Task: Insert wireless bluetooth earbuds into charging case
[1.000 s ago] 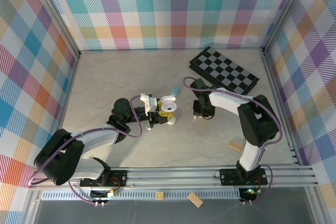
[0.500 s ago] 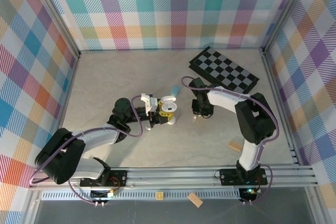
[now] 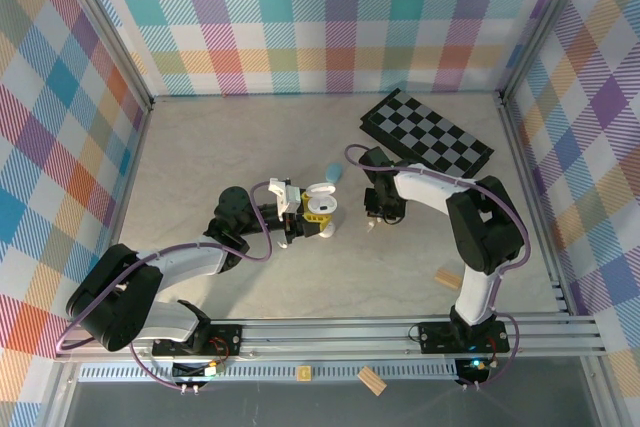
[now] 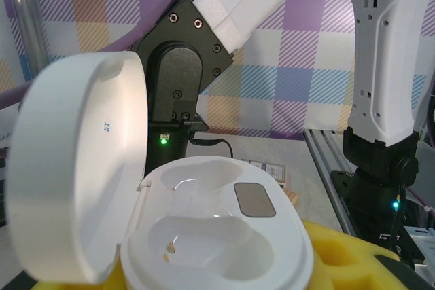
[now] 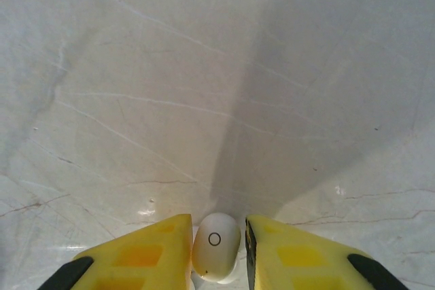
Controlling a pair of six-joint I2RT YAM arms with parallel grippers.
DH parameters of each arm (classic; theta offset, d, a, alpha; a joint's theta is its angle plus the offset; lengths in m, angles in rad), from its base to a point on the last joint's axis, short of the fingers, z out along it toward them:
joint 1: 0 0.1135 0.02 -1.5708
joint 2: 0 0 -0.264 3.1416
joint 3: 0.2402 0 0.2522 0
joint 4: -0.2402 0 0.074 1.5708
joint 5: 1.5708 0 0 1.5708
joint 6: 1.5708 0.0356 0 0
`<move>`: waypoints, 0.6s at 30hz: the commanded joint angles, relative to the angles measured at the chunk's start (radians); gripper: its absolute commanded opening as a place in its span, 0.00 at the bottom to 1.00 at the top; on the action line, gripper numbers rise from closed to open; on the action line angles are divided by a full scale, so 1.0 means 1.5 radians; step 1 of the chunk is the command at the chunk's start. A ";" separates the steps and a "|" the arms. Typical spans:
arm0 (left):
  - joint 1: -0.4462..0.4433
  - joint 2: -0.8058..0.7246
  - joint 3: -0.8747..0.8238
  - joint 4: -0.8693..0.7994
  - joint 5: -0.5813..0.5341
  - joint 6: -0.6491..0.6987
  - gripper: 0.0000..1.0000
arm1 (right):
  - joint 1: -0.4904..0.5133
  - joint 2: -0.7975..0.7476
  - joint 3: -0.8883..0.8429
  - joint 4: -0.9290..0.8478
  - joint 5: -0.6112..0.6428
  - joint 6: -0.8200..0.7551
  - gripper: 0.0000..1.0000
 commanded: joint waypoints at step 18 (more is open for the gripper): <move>0.002 0.005 0.012 0.020 0.003 0.010 0.26 | -0.001 -0.093 -0.026 0.018 -0.002 -0.026 0.16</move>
